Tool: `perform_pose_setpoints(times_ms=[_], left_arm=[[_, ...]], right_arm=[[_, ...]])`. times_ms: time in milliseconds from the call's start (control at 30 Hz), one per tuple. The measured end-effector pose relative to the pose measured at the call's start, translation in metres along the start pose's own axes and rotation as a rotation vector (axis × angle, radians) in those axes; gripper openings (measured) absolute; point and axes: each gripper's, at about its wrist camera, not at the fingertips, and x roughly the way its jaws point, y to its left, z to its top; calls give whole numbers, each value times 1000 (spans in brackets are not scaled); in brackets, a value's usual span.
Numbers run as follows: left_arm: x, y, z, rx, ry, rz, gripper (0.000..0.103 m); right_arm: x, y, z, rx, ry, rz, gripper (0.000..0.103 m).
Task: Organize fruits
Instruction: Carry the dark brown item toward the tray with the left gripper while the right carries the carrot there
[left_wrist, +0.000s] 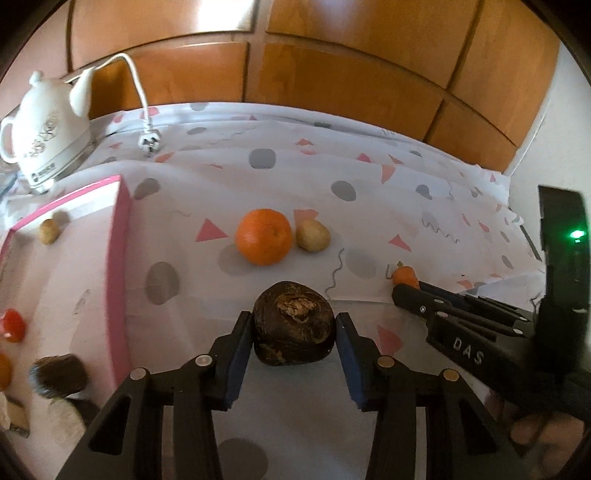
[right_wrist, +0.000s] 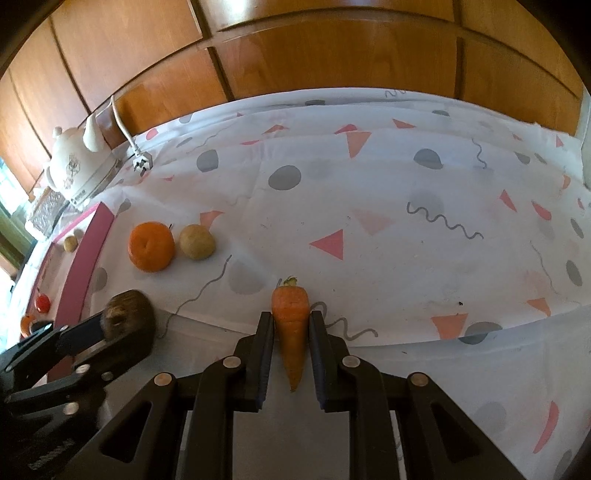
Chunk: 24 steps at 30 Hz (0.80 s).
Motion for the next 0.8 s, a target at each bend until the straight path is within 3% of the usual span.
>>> perform_pose_setpoints(times_ms=[800], left_arm=[[-68,27,-14,-52,-97,30,45]], right_arm=[[1,12,-11,-78,-71,-87,19]])
